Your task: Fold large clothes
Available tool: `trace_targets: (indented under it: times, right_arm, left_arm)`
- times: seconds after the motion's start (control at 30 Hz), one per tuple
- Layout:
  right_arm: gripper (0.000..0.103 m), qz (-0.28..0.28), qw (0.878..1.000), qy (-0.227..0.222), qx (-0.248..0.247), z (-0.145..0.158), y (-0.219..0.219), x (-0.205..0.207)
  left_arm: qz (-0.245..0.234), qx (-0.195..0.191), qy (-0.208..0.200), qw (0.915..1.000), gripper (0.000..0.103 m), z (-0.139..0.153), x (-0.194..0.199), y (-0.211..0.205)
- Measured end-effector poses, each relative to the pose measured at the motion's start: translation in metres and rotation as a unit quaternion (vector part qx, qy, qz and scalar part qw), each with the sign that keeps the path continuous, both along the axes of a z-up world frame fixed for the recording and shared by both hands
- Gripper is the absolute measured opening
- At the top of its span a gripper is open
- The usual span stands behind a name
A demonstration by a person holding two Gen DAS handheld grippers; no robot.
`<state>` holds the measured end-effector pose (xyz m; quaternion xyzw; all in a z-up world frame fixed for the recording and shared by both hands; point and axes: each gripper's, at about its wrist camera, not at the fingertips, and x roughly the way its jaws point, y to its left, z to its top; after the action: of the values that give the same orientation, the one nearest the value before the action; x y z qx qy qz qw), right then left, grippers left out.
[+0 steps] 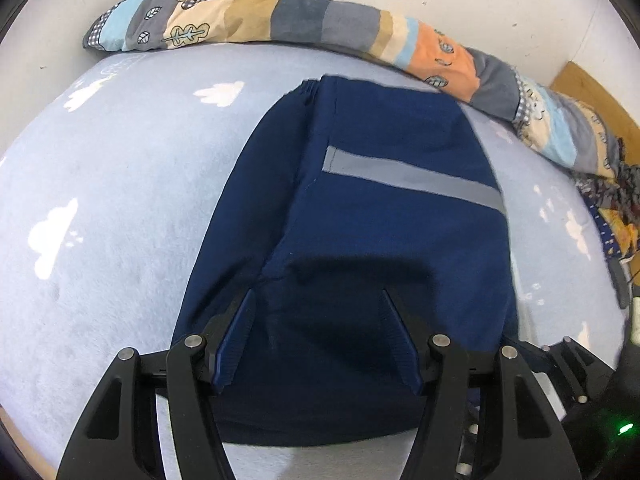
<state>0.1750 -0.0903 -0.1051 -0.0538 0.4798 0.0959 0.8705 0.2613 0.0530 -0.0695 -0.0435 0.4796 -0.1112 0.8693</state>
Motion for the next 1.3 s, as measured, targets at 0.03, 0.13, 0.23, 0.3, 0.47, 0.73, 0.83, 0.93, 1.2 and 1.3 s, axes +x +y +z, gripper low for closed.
trace_targets:
  times: [0.03,0.13,0.23,0.3,0.47,0.73,0.83,0.93,1.2,1.3]
  right_arm:
    - [0.074,-0.006,0.999,-0.018,0.031,0.015,-0.007,-0.011]
    - [0.083,-0.013,0.998,-0.029,0.053,0.035,-0.016,-0.038]
    - [0.083,-0.011,0.998,-0.03,0.047,0.047,-0.025,-0.06]
    - [0.083,-0.016,0.998,-0.031,0.057,0.054,-0.038,-0.067]
    - [0.083,-0.047,0.994,-0.051,0.081,0.064,-0.076,-0.055]
    - [0.091,-0.072,0.989,-0.075,0.103,0.069,-0.079,0.018]
    - [0.091,-0.056,0.99,-0.06,0.113,0.052,-0.068,0.046]
    - [0.091,-0.04,0.994,-0.01,0.1,0.025,-0.054,0.067]
    - [0.096,-0.024,0.994,0.005,0.106,0.015,-0.054,0.071]
    - [0.096,-0.03,0.992,-0.051,0.113,0.042,-0.064,0.058]
  left_arm:
    - [0.003,-0.009,-0.002,1.0,0.063,0.004,-0.001,0.003]
    - [0.018,-0.035,-0.016,0.9991,0.063,0.019,-0.003,0.014]
    - [0.03,-0.048,-0.02,0.9982,0.064,0.026,-0.005,0.024]
    - [0.033,-0.056,-0.022,0.9977,0.064,0.027,-0.009,0.027]
    - [0.036,-0.031,-0.032,0.9984,0.064,0.026,-0.013,0.027]
    - [0.026,0.028,-0.041,0.9984,0.07,0.019,-0.004,0.015]
    - [0.011,0.039,-0.032,0.9987,0.07,0.008,0.004,0.001]
    - [-0.001,0.058,-0.018,0.9982,0.07,-0.008,0.01,-0.012]
    - [0.012,0.101,-0.043,0.9939,0.07,-0.024,0.014,-0.025]
    - [0.03,0.098,-0.066,0.9925,0.07,-0.015,0.01,-0.025]
